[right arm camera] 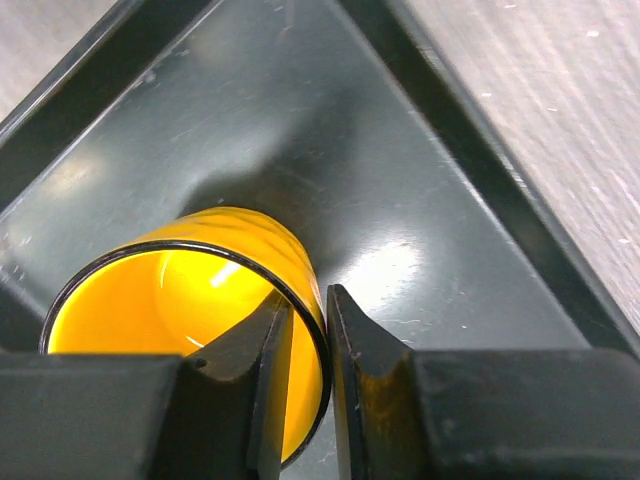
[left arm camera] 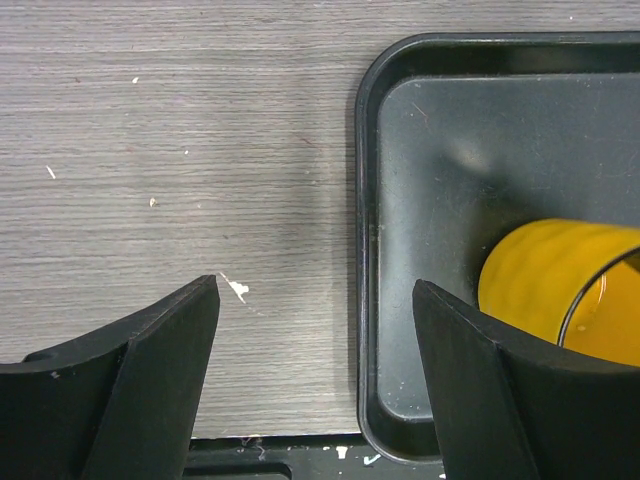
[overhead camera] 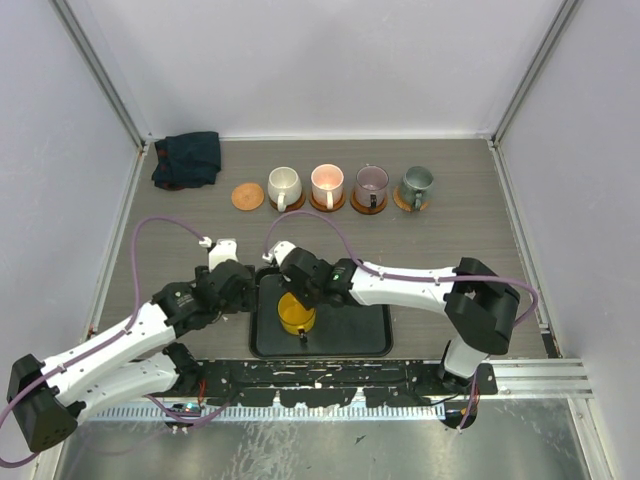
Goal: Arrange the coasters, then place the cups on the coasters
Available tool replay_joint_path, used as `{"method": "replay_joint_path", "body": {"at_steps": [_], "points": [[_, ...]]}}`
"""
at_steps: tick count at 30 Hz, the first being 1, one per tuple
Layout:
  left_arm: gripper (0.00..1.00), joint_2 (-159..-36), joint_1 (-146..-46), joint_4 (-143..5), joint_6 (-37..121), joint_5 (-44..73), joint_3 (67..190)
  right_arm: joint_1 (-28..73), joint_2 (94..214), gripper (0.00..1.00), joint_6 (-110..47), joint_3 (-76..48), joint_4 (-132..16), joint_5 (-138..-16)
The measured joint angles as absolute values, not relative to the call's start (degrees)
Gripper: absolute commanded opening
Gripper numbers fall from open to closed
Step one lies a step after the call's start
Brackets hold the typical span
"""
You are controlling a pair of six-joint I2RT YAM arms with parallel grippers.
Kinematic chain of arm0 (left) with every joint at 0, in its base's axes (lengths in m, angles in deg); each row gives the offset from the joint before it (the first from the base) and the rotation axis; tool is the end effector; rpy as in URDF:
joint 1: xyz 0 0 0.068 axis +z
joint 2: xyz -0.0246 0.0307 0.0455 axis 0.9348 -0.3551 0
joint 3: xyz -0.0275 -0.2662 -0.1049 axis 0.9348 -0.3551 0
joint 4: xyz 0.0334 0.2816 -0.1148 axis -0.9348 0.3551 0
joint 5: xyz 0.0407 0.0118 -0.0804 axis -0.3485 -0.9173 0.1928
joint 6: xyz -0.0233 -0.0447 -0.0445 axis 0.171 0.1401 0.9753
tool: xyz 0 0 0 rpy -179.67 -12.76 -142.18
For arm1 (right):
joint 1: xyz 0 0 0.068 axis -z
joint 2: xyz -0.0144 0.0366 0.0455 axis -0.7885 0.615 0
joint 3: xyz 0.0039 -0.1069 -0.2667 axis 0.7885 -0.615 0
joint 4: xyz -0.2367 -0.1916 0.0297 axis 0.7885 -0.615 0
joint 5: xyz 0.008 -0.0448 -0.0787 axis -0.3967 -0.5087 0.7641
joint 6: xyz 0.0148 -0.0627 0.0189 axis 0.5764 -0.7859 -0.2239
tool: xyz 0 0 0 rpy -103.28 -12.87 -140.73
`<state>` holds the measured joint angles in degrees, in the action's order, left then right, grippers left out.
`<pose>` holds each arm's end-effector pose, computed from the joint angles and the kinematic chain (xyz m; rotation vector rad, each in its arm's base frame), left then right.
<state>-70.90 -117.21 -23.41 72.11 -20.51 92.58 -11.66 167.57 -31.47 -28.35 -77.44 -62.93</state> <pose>0.1534 -0.1342 0.2174 -0.0359 2.4064 -0.1087 0.1810 0.3522 0.1798 -1.1577 2.2473 0.3646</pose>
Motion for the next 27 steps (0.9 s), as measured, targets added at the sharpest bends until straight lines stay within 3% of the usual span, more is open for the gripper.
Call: {"method": "replay_joint_path", "body": {"at_steps": [10,20,27], "points": [[0.8,-72.43,-117.21,-24.84,71.58,-20.2,92.53,-12.77,168.75,0.42,-18.71,-26.03,-76.85,-45.46],[0.82,-67.1,-117.23,-28.35,68.13,-16.36,91.88,-12.77,170.46,0.53,-12.2,-23.17,-76.79,-41.09],[0.85,-63.6,-120.57,-33.53,66.01,-11.37,91.46,-12.77,161.59,0.57,-11.8,-25.72,-76.9,-36.55]]}}
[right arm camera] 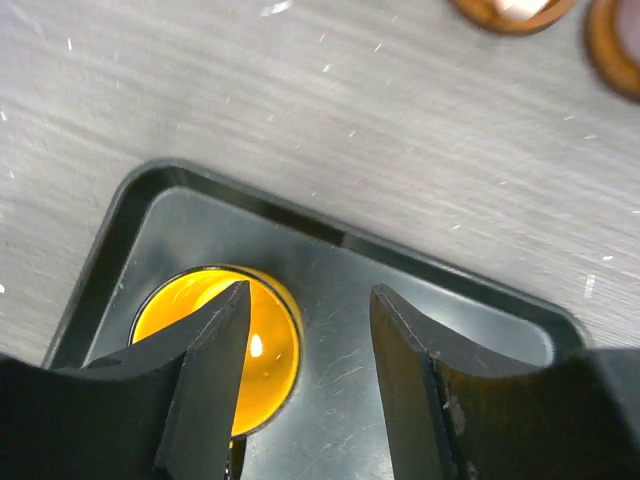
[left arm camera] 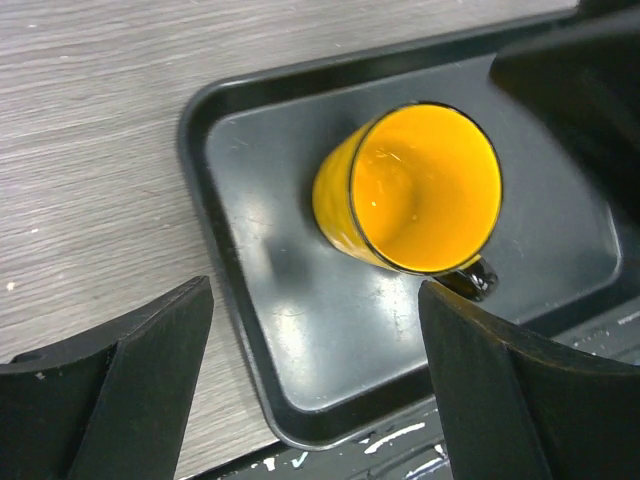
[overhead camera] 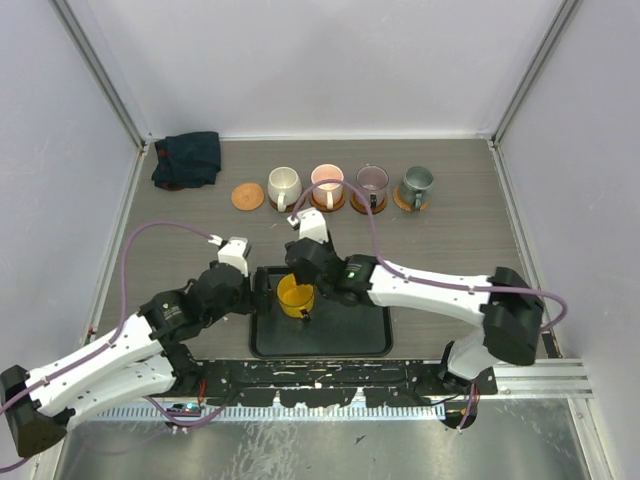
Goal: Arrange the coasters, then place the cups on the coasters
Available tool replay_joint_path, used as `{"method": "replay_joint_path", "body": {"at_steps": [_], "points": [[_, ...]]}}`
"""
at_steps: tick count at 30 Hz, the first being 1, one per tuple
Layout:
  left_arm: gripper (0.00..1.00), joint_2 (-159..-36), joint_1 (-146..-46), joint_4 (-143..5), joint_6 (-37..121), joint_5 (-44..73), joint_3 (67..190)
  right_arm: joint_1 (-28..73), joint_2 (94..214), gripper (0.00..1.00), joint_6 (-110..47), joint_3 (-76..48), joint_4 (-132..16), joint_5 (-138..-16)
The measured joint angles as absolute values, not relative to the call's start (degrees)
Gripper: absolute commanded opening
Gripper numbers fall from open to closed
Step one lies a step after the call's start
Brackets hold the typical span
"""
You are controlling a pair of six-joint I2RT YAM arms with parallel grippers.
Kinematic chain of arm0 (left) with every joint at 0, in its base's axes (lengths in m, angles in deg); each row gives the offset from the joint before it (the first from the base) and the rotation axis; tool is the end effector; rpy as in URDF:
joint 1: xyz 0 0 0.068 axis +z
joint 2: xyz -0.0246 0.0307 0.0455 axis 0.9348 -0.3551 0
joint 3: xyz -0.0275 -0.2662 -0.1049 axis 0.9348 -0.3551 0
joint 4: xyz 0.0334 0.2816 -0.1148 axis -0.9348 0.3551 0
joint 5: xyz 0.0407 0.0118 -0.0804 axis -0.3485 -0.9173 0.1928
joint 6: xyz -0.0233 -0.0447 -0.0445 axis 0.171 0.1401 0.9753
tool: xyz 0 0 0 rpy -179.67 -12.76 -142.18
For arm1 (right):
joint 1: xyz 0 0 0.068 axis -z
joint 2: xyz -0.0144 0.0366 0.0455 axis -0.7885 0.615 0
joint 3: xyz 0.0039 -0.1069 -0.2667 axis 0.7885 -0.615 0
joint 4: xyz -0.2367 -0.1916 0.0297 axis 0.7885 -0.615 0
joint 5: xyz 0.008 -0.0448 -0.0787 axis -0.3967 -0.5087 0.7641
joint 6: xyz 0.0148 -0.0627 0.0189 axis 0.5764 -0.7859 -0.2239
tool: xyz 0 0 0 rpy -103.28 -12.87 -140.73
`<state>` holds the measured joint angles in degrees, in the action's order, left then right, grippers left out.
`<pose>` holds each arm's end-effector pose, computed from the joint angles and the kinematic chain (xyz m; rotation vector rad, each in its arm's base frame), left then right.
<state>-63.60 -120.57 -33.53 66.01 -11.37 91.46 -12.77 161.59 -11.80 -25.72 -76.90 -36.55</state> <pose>0.1401 -0.1492 0.2456 0.1529 2.2628 -0.4721 0.1922 0.3400 0.2426 -0.4539 2.1524 0.2092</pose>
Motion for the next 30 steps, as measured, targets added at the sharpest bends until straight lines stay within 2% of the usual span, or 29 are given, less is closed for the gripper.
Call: {"method": "replay_joint_path", "body": {"at_steps": [10,11,14,16,19,23,30], "points": [[0.87,-73.11,-128.9,-37.97,67.15,-11.48,91.9,-12.73,147.86,0.57,-9.94,-30.18,-78.49,-24.0],[0.85,-73.81,-129.29,-38.06,67.28,-11.5,92.05,-12.73,147.29,0.58,-9.68,-30.79,-78.73,-23.32],[0.7,-76.17,-130.3,-38.85,67.52,-11.9,93.03,-12.73,146.68,0.58,-9.16,-32.21,-79.19,-22.19],[0.66,-77.31,-130.61,-39.39,67.8,-12.14,93.73,-12.73,146.68,0.57,-8.83,-33.02,-79.5,-21.97],[0.69,-78.62,-130.69,-40.55,68.35,-12.36,94.46,-12.7,146.66,0.58,-8.31,-34.09,-79.89,-21.86],[0.78,-81.09,-130.93,-41.42,69.86,-12.88,95.61,-12.7,145.8,0.57,-8.17,-35.01,-80.02,-21.81],[0.8,-85.68,-134.08,-40.79,74.01,-16.49,98.35,-12.7,140.91,0.54,-8.15,-38.75,-80.0,-21.73]]}}
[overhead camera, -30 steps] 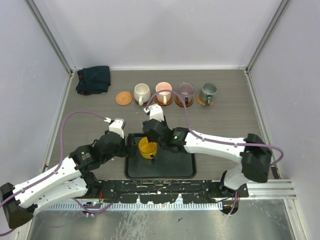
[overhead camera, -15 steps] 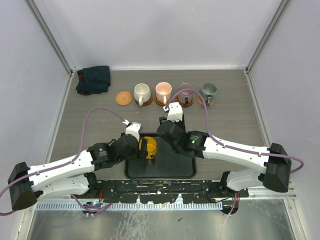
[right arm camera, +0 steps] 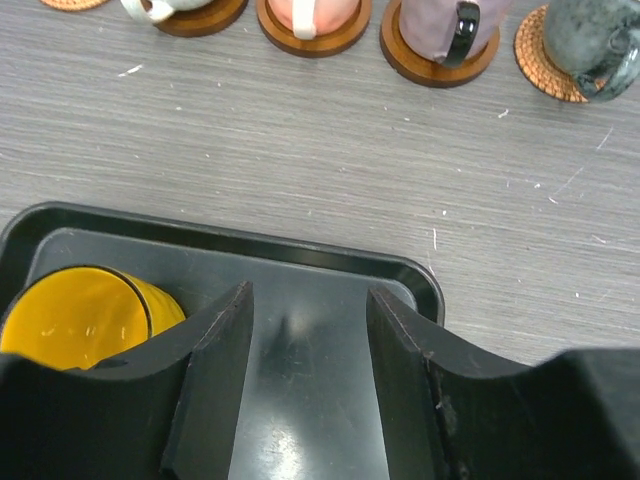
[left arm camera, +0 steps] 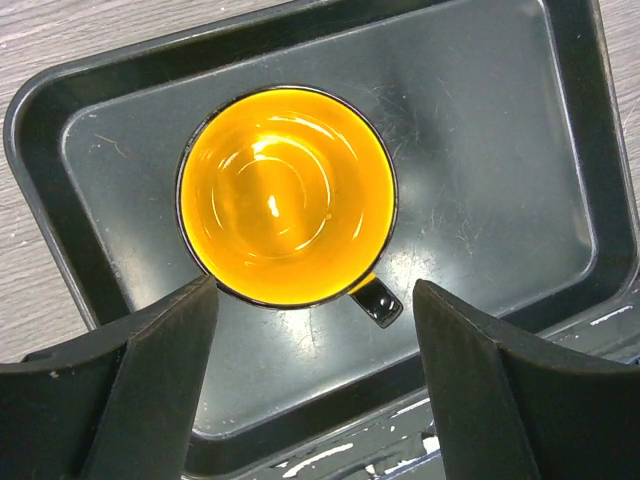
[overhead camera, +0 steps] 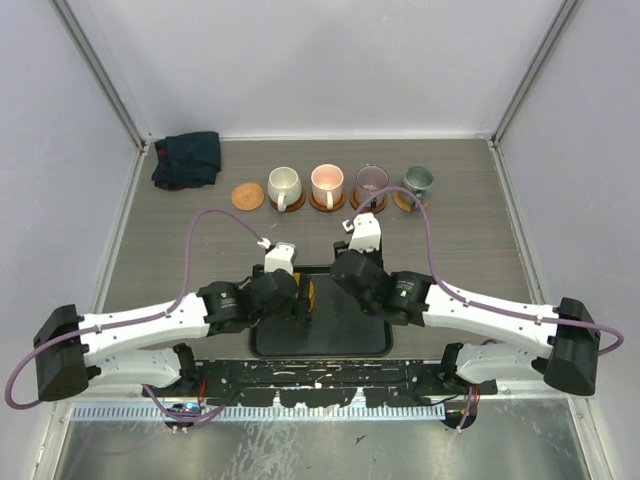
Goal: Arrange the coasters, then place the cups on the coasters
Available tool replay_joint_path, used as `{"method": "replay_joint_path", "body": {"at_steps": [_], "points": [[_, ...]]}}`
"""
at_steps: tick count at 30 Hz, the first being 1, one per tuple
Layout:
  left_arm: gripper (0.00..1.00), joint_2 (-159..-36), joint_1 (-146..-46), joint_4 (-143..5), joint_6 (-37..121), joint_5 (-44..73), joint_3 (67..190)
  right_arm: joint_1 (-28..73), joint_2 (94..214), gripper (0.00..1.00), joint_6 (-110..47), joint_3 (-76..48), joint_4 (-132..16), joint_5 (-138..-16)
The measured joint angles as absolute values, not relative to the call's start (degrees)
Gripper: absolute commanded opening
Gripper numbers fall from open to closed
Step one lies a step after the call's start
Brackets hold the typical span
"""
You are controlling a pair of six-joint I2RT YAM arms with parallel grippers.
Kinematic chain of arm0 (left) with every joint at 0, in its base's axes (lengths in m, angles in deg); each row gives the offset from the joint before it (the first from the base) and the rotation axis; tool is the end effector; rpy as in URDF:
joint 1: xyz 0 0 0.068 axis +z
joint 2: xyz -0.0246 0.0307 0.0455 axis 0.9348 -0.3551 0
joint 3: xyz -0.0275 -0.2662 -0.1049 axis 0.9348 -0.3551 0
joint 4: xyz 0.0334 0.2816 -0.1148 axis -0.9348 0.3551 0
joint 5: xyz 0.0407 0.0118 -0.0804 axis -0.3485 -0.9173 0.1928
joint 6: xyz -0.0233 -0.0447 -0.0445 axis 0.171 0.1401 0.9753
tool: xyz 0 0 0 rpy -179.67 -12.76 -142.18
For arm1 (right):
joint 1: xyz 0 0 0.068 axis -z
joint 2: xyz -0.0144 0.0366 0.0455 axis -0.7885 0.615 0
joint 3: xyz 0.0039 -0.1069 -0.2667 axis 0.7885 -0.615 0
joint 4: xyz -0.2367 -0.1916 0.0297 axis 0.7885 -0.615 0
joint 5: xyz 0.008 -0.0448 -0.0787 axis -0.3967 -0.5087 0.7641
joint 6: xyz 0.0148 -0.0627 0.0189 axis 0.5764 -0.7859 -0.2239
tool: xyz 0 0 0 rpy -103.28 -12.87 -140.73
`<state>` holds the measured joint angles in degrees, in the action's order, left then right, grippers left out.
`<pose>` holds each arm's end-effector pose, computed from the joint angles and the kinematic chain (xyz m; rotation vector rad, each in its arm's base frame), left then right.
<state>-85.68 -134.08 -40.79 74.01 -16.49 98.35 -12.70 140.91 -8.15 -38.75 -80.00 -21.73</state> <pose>0.1345 -0.2380 0.2206 0.2609 2.3525 -0.4608 0.1627 0.2517 0.2744 -0.1890 2.0029 0.0933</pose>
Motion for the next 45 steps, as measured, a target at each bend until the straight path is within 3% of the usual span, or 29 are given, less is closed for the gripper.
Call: {"method": "replay_joint_path", "body": {"at_steps": [12,16,26,37,45], "points": [[0.78,-98.86,-141.88,-34.61,83.71,-25.67,108.53,-12.73,129.13,0.53,-5.55,-51.82,-80.0,-24.42],[0.73,-103.89,-143.98,-28.62,87.95,-29.75,112.23,-12.7,123.18,0.53,-5.42,-54.44,-79.87,-24.55],[0.73,-113.59,-150.17,-9.75,96.43,-38.93,123.77,-12.7,120.28,0.53,-5.46,-56.19,-79.21,-25.07],[0.75,-116.17,-151.83,1.48,102.86,-42.78,125.67,-12.73,119.97,0.52,-5.49,-57.68,-78.01,-27.06],[0.75,-113.48,-152.24,-0.84,104.5,-43.07,123.11,-12.7,119.31,0.51,-5.49,-58.73,-77.62,-28.02]]}}
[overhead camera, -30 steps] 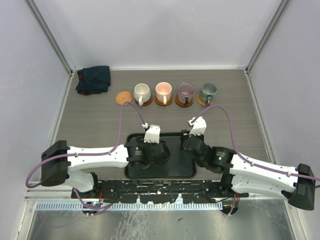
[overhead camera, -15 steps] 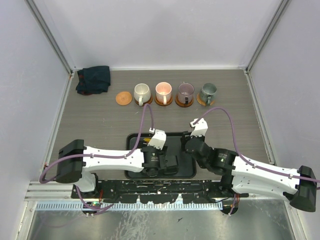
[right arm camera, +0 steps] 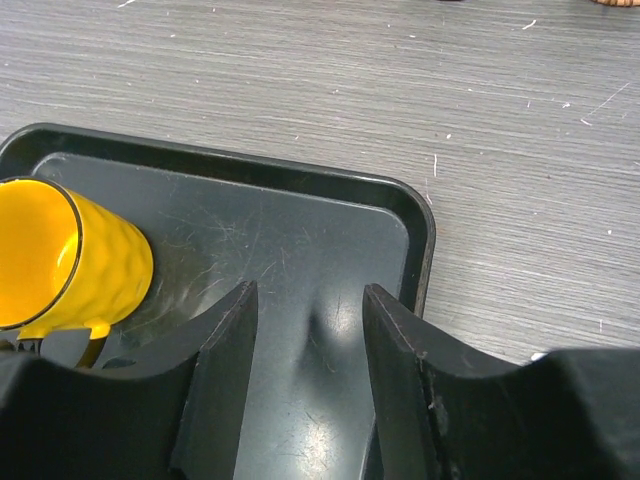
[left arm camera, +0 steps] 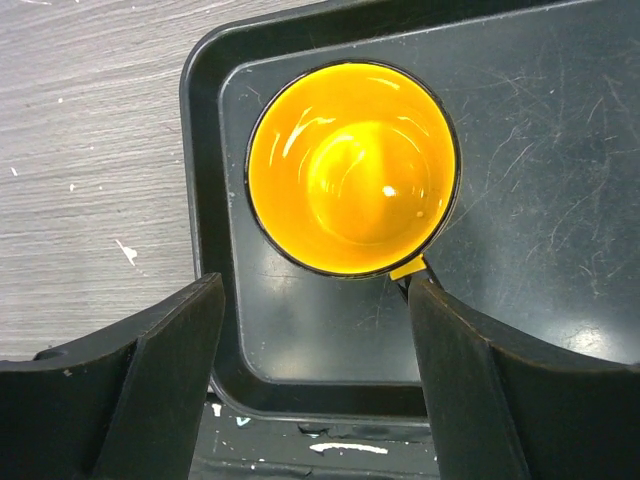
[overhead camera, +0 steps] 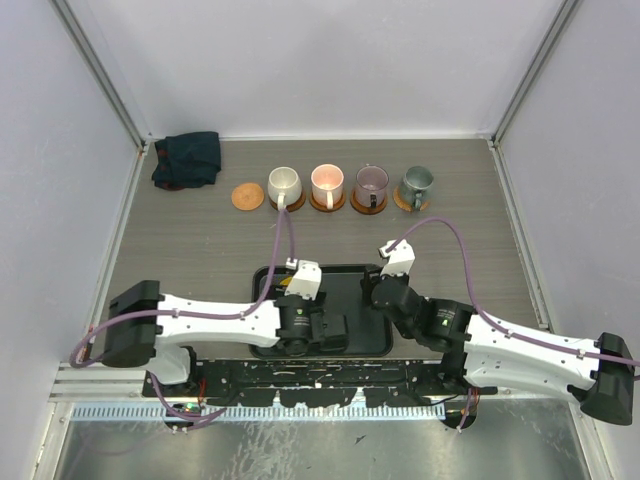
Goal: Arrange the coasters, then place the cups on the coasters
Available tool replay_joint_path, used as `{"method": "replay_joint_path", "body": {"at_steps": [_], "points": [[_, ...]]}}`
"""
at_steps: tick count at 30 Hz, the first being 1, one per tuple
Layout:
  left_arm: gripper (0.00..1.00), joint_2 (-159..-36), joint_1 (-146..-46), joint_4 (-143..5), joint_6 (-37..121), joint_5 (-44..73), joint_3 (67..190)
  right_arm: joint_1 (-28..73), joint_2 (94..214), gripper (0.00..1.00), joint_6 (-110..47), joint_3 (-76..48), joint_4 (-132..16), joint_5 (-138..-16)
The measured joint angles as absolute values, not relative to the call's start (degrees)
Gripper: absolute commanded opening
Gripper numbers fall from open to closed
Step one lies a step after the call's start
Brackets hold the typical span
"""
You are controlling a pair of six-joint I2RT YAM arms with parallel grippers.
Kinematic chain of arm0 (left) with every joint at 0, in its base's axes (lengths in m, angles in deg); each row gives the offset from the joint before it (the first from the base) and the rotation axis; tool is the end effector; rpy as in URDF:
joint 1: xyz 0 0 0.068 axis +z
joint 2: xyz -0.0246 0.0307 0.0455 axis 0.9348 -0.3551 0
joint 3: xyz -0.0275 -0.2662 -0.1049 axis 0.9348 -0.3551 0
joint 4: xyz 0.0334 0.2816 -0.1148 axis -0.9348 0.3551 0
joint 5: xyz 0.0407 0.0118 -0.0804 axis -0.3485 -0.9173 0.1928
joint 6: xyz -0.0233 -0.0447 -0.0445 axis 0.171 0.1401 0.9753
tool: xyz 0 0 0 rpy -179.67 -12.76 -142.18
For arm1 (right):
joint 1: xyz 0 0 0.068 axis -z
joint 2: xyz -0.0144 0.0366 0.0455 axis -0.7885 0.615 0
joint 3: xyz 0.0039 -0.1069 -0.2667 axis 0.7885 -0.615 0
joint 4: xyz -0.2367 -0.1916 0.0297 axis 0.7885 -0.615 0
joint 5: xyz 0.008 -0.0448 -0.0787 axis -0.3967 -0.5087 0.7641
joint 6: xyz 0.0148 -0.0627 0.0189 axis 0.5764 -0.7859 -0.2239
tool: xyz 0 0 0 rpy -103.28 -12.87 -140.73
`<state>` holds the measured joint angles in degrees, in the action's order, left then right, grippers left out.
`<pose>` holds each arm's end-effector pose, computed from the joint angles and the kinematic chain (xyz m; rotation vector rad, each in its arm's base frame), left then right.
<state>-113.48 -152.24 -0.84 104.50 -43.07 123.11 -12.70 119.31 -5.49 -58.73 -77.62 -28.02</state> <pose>0.0787 -0.3087 0.2164 0.1908 2.2815 0.2243 0.1252 0.1819 0.2298 -0.1705 2.0228 0.2736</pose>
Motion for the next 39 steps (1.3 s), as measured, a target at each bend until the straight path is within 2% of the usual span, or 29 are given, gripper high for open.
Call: {"method": "replay_joint_path", "body": {"at_steps": [6,9,14,20,29,39], "points": [[0.76,-104.15,-152.4,-5.82,105.4,-43.48,117.01,-12.7,119.36,0.51,-5.49,-58.86,-77.2,-28.81],[0.86,-103.38,-152.4,-7.46,106.05,-43.46,116.53,-12.7,119.36,0.51,-5.51,-58.99,-76.7,-29.31],[0.96,-107.01,-152.4,-8.77,106.93,-43.37,116.6,-12.7,119.36,0.51,-5.97,-59.82,-75.74,-30.25],[1.0,-109.63,-152.42,-11.72,108.32,-43.31,116.6,-12.7,119.34,0.51,-7.08,-60.23,-75.21,-31.72],[0.98,-116.89,-152.4,-10.96,111.67,-43.41,119.09,-12.7,116.89,0.51,-8.11,-62.03,-74.62,-32.7],[0.98,-112.48,-152.42,-6.74,117.92,-42.45,114.3,-12.7,115.71,0.51,-7.87,-63.4,-74.23,-32.96]]}}
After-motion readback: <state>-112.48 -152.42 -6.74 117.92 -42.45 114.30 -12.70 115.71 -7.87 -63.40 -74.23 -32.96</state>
